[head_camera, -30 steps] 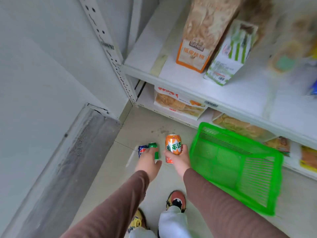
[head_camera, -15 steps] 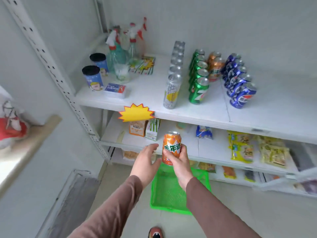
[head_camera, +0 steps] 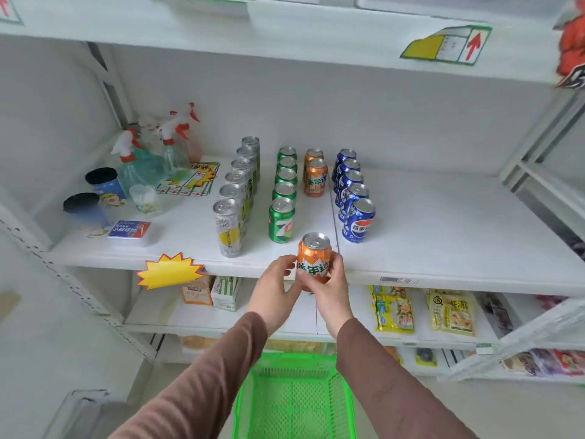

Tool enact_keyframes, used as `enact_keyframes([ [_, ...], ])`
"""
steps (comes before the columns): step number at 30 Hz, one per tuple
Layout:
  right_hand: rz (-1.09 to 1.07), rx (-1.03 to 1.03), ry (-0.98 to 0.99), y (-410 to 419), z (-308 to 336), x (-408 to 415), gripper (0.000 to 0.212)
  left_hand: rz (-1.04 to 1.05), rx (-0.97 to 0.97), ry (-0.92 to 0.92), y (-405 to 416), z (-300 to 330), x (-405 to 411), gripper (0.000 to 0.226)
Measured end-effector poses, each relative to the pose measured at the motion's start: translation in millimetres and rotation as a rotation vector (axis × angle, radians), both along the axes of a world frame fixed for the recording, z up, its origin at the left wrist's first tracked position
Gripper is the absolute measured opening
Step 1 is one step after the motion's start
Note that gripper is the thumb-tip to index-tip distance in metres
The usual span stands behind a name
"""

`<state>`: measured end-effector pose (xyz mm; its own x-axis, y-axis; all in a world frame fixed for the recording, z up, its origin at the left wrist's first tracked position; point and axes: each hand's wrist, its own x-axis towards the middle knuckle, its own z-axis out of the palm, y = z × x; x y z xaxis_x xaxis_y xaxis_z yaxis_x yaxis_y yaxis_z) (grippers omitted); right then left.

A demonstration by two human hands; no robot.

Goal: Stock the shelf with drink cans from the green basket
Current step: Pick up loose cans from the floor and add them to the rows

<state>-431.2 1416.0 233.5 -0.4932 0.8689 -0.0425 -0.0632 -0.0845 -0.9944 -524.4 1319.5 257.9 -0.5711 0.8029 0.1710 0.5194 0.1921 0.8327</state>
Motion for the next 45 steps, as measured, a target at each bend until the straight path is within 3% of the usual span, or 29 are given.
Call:
enact_keyframes([
  [7,-0.003,0.027,-0.092,91.9,-14.4,-22.5,0.068,0.046,-0.090,-0.058,88.8,-8.1,-2.2,0.053],
  [14,-0.028,0.126,-0.173,133.3,-23.4,-57.2,0.068,0.088,-0.197,-0.062,131.1,-23.4,-25.1,0.061],
  [23,-0.049,0.179,-0.310,169.6,-17.3,-94.4,0.075,0.157,-0.155,-0.170,176.9,-28.9,-39.8,0.065],
  [29,-0.066,0.134,-0.368,195.8,-7.8,-119.2,0.076,0.162,-0.064,-0.293,209.4,-31.3,-53.4,0.059],
  [34,-0.098,0.112,-0.404,217.9,-3.3,-137.8,0.073,0.184,-0.096,-0.348,231.3,-33.0,-62.2,0.053],
  [45,-0.126,0.106,-0.429,228.3,-0.2,-149.3,0.068,0.216,-0.164,-0.250,234.1,-40.6,-67.6,0.061],
])
